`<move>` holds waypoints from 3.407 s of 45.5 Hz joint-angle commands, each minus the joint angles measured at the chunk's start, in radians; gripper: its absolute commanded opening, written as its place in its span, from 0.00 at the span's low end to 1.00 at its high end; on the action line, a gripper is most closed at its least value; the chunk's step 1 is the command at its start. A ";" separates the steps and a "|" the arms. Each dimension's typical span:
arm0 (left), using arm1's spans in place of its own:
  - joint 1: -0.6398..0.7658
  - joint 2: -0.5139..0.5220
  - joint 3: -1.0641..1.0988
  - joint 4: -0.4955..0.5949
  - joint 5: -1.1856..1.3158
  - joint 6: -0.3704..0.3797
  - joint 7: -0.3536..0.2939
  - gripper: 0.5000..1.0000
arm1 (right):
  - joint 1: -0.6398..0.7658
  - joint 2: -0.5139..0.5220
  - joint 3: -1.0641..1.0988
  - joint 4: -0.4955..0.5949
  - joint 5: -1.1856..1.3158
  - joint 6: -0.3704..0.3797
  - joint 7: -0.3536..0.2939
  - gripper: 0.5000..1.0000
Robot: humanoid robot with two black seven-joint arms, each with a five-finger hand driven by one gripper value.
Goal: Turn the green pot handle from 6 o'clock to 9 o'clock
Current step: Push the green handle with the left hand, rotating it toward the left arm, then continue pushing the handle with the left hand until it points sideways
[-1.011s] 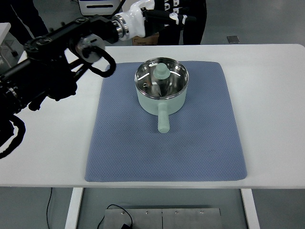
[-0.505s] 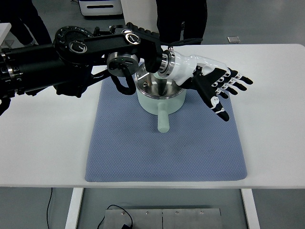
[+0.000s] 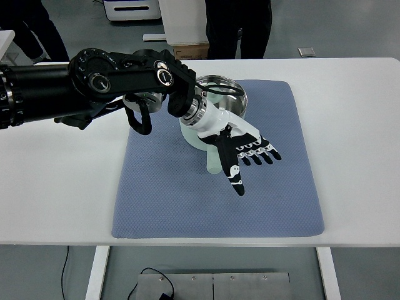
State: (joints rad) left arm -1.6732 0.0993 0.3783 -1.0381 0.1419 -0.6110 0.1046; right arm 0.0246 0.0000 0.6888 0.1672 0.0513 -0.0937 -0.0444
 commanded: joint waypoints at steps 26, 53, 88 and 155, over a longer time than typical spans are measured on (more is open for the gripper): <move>-0.013 0.046 0.117 0.000 0.061 0.000 0.000 1.00 | 0.000 0.000 0.000 0.000 -0.001 0.000 0.000 1.00; -0.026 0.092 0.151 -0.013 0.090 0.000 0.001 1.00 | 0.000 0.000 0.000 0.000 0.001 0.000 0.000 1.00; -0.040 0.141 0.220 -0.028 0.154 0.000 0.001 1.00 | 0.000 0.000 0.000 0.000 0.001 0.000 0.000 1.00; -0.034 0.201 0.243 0.133 0.280 0.000 0.000 1.00 | 0.000 0.000 0.000 0.000 -0.001 0.000 0.000 1.00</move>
State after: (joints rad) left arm -1.7087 0.3008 0.6213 -0.9151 0.4210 -0.6109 0.1045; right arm 0.0245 0.0000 0.6889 0.1672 0.0515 -0.0936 -0.0444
